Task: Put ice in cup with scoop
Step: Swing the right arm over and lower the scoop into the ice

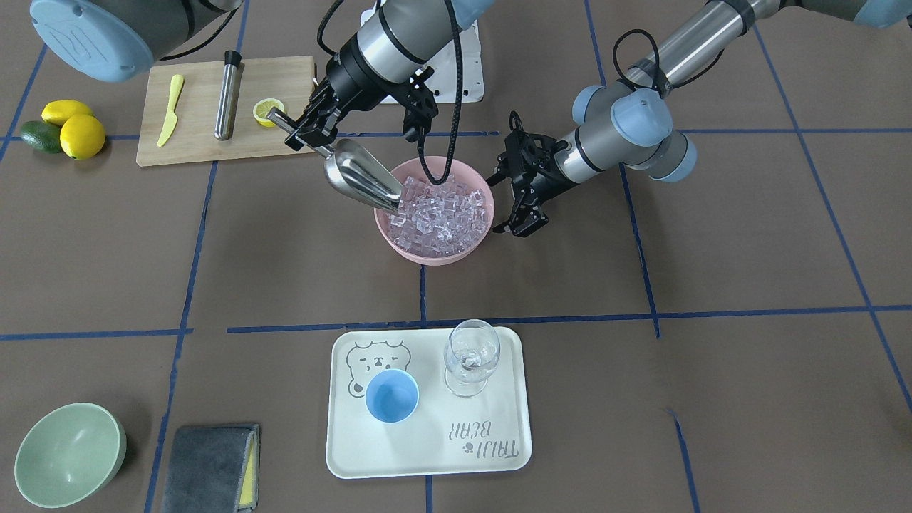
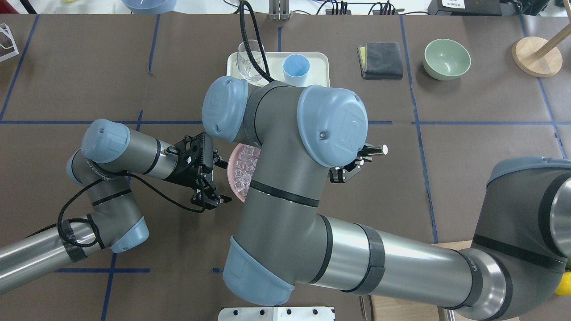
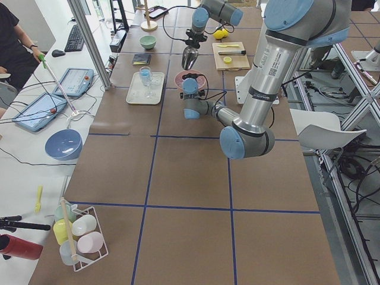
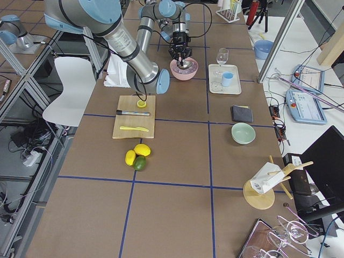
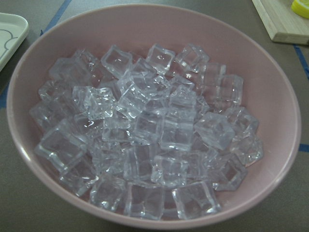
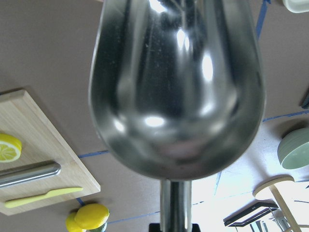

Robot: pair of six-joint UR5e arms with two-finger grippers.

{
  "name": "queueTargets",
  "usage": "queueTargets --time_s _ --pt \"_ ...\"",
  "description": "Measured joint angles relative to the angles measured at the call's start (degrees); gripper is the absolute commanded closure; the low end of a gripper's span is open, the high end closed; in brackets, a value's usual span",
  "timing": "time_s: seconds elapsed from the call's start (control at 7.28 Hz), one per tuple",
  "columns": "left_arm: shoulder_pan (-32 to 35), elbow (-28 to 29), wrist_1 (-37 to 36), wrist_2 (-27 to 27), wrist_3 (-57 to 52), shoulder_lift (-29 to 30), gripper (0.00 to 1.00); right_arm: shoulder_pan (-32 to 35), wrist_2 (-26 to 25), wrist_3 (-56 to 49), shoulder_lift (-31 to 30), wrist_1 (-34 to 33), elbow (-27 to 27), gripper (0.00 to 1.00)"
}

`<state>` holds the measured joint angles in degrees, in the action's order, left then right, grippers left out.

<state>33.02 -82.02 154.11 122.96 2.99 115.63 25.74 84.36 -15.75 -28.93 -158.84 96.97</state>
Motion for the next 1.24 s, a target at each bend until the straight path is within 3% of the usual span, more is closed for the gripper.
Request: queueTargets --time_s 0.55,1.24 --pt "-0.1 0.3 0.0 0.0 0.1 0.3 0.00 -1.6 -2.2 -2.3 5.8 -1.4 -10.3 1.00" --pt "0.0 0.4 0.0 0.1 0.1 0.4 0.00 -2.1 -3.2 -2.7 6.2 -1.2 -14.0 1.00"
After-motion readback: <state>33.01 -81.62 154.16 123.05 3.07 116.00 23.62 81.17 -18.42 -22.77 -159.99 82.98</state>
